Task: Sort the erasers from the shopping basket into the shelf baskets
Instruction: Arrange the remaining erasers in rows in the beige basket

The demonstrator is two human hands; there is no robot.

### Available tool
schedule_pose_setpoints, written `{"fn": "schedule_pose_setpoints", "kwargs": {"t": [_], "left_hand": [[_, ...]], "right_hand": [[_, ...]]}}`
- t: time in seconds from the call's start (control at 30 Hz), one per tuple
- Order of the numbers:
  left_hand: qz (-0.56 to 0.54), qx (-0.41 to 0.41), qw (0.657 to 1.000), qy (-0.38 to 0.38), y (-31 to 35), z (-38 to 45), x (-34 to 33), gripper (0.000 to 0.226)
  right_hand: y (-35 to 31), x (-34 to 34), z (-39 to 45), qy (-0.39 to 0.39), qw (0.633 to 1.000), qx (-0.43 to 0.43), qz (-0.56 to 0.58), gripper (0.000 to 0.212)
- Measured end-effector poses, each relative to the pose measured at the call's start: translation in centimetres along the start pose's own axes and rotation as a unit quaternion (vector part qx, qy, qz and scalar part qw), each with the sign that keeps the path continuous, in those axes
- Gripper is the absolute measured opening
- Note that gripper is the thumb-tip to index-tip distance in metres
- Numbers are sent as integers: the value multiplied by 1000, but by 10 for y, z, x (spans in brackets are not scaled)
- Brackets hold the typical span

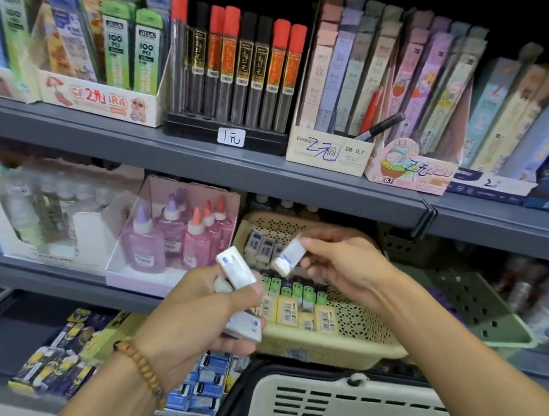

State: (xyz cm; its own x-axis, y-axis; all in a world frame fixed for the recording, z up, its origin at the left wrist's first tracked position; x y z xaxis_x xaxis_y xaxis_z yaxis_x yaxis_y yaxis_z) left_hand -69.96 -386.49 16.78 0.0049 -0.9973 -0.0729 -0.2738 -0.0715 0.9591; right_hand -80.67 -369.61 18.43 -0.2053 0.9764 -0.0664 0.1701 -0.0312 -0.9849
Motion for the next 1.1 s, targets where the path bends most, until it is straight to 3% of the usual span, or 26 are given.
{"fn": "schedule_pose_setpoints", "kwargs": {"t": [0.1, 0.2, 0.47, 0.53, 0.57, 0.7, 0.77, 0.83, 0.9, 0.97, 1.03, 1.1], "left_hand": [[-5, -5, 1000, 0, 2, 2, 1, 13], [-13, -11, 1000, -1, 2, 4, 2, 14], [-14, -7, 1000, 4, 6, 10, 6, 9], [-6, -5, 1000, 4, 7, 10, 6, 9], [1, -5, 1000, 1, 7, 10, 4, 10], [20, -7, 1000, -17, 8, 9, -3, 11], [20, -6, 999, -31, 7, 9, -9, 13], [10, -3, 999, -34, 5, 8, -12, 12], [-25, 5, 1000, -17, 2, 9, -9, 11], [-81, 12, 997, 11, -2, 11, -2, 11], [-124, 14, 992, 25, -5, 14, 4, 12], [-143, 12, 989, 32, -5, 17, 7, 11]], "right_hand": [[14, 35, 20, 103, 994, -12, -44, 12], [23, 42, 45, 139, 987, -14, -83, 3], [27, 20, 79, 137, 971, -6, -197, 18], [20, 14, 68, 143, 970, 11, -198, 10], [16, 8, 59, 121, 975, 21, -184, 9], [4, -42, 11, -90, 980, 33, -172, 35], [-2, -60, -5, -162, 975, 60, -140, 20], [-4, -60, -9, -172, 979, 68, -89, 4], [-1, -38, -1, -111, 993, 40, -13, 4], [5, -2, 14, 1, 999, 14, 31, 8], [8, 35, 29, 114, 993, 6, -16, 10], [11, 56, 43, 172, 980, 0, -96, 8]]}}
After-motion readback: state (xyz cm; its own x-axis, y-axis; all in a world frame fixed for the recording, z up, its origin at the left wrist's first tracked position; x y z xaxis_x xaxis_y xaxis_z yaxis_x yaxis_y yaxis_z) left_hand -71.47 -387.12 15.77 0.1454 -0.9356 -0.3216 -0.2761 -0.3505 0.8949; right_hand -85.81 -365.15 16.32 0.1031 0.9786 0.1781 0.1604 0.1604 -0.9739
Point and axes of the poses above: each hand's wrist, its own z-axis towards the middle knuckle, its own x-axis out of the back of the hand, y = z × x, the point moved 9 cm from there along z, towards the middle knuckle, and after that the axes turned 3 degrees about z, right-handed, at the moved point
